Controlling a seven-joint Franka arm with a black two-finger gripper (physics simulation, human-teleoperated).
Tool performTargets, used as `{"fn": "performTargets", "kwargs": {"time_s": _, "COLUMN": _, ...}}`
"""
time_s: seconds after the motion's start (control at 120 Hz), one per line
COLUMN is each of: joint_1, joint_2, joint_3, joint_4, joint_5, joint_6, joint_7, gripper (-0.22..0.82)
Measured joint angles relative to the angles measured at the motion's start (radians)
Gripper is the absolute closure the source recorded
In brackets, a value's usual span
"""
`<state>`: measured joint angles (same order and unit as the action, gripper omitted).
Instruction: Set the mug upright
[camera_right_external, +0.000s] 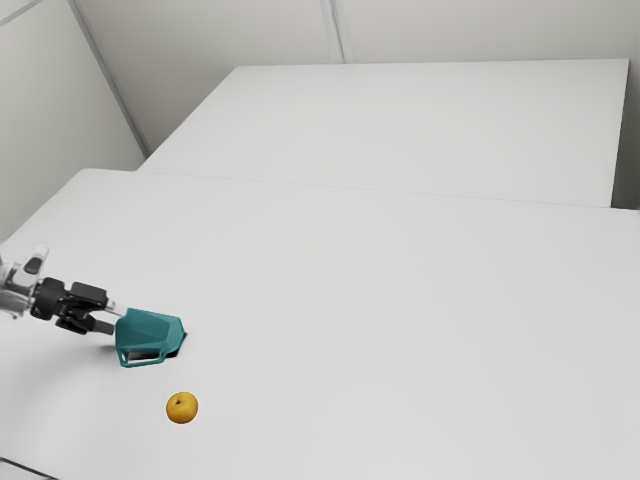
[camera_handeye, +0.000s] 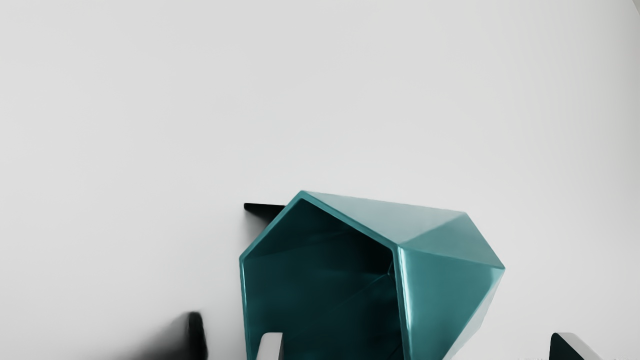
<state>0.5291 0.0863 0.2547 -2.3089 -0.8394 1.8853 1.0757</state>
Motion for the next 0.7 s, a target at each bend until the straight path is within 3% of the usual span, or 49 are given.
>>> {"fn": "performTargets", "kwargs": {"time_s": 0.7, "joint_1": -0.066, "joint_2": 0.016, "joint_3": -0.002, "joint_4": -0.012, "joint_5": 0.0, "joint_6": 0.003, "joint_7": 0.013, "gripper": 0.03}}
